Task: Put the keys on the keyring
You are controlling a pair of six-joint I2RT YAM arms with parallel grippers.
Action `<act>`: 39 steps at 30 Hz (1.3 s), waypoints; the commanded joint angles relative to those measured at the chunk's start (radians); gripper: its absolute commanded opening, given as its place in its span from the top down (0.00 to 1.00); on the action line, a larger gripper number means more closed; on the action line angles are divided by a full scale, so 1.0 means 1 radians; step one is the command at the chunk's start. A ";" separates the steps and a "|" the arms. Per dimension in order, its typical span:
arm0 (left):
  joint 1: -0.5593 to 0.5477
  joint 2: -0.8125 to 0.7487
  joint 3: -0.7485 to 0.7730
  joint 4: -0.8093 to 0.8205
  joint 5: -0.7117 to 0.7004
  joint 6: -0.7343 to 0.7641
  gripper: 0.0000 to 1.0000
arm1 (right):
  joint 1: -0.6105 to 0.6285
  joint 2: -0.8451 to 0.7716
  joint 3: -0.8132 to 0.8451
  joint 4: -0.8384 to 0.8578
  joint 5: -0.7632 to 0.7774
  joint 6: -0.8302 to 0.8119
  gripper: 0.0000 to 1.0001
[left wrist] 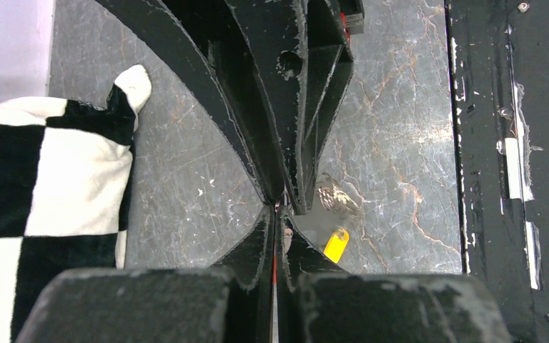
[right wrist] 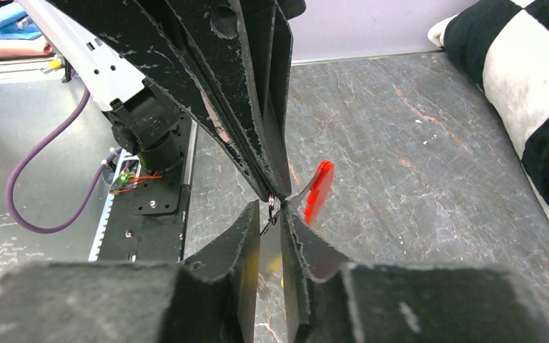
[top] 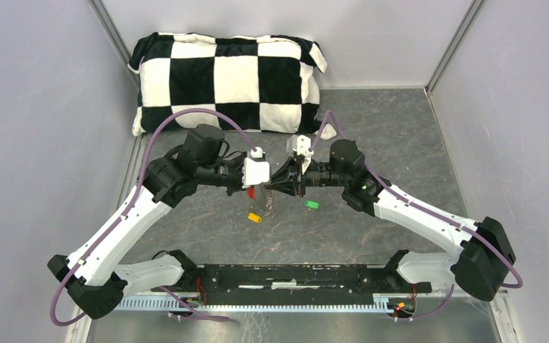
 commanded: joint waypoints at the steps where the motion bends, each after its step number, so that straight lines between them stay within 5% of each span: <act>1: -0.005 -0.029 0.006 0.072 0.029 -0.013 0.98 | 0.005 0.000 0.001 0.057 -0.011 0.030 0.81; 5: -0.005 -0.033 0.006 0.072 0.035 -0.018 0.98 | 0.005 -0.005 -0.003 0.088 0.003 0.039 0.98; 10: -0.006 -0.038 0.000 0.073 0.045 -0.033 0.96 | 0.005 -0.017 -0.020 0.130 0.010 0.066 1.00; 11: -0.005 -0.038 -0.002 0.072 0.045 -0.039 0.90 | 0.005 -0.019 -0.026 0.137 0.014 0.076 1.00; 12: -0.005 -0.039 -0.003 0.072 0.045 -0.046 0.69 | 0.005 -0.024 -0.034 0.151 0.015 0.088 1.00; 13: -0.005 -0.040 -0.006 0.073 0.045 -0.051 0.59 | 0.005 -0.028 -0.044 0.170 0.019 0.102 1.00; 19: -0.005 -0.064 0.009 0.073 0.023 -0.102 0.46 | 0.004 -0.069 -0.137 0.301 0.025 0.194 1.00; 26: -0.005 -0.149 -0.056 0.039 0.024 -0.169 0.43 | 0.004 -0.131 -0.220 0.435 0.016 0.272 1.00; 33: -0.005 -0.233 -0.165 0.133 0.112 -0.326 0.35 | 0.011 -0.194 -0.372 0.785 0.052 0.438 1.00; 39: -0.005 -0.233 -0.186 0.196 0.209 -0.380 0.39 | 0.050 -0.209 -0.362 0.741 0.060 0.377 0.99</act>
